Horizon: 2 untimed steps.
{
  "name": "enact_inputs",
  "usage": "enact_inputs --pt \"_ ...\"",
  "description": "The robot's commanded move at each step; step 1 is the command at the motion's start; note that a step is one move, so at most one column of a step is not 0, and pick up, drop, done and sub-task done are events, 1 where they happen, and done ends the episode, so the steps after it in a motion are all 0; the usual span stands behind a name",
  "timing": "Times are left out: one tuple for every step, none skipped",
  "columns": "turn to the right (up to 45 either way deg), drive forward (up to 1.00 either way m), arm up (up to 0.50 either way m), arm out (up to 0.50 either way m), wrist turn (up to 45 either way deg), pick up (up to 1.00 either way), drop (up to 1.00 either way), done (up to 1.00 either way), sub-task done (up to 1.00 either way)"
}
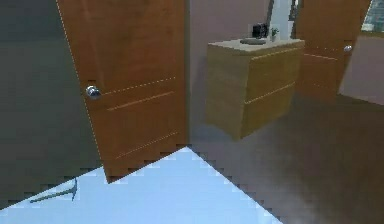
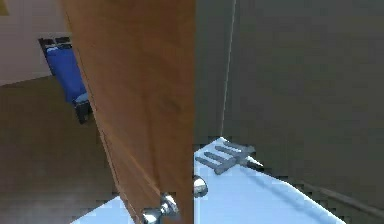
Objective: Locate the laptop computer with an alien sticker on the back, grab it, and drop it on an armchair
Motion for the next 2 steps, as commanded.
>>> enact_inputs --pt "0.0 0.2 0.0 0.0 0.0 0.0 0.0 0.0 0.0" --pt "45.0 0.0 0.0 0.0 0.0 0.0 0.0 0.0 0.0"
